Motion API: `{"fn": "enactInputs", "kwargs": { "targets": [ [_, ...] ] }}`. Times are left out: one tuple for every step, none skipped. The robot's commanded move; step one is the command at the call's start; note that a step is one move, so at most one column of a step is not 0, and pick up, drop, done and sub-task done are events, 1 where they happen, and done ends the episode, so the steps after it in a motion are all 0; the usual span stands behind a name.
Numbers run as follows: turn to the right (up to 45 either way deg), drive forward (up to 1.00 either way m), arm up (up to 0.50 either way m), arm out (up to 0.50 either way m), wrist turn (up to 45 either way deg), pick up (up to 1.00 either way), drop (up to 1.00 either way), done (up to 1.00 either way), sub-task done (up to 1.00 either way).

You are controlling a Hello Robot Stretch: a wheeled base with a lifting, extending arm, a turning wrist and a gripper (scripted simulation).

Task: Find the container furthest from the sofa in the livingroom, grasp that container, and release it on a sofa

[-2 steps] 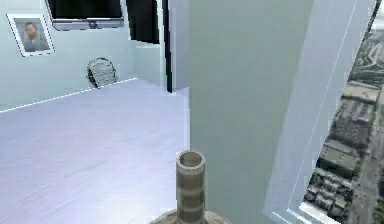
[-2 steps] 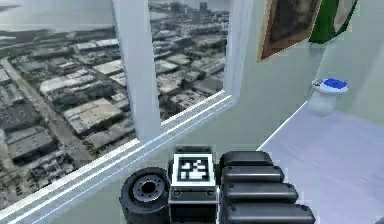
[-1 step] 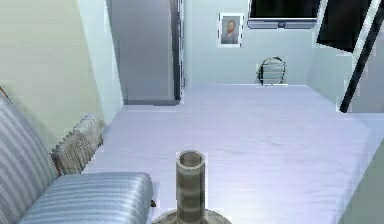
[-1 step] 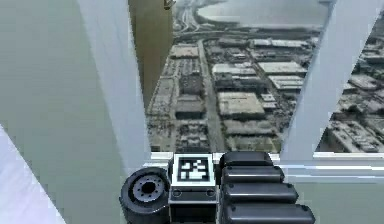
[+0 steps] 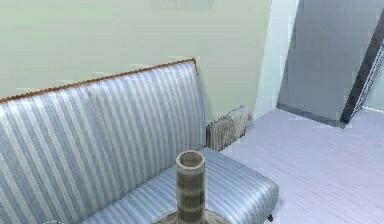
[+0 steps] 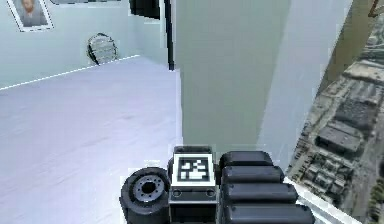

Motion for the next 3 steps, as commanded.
{"fn": "enactInputs", "kwargs": {
  "targets": [
    [-12.0,0.00,0.00,0.00,0.0,0.00,0.00,0.00,0.00],
    [39.0,0.00,0.00,0.00,0.0,0.00,0.00,0.00,0.00],
    [0.0,0.30,0.00,0.00,0.0,0.00,0.00,0.00,0.00]
  ]
}}
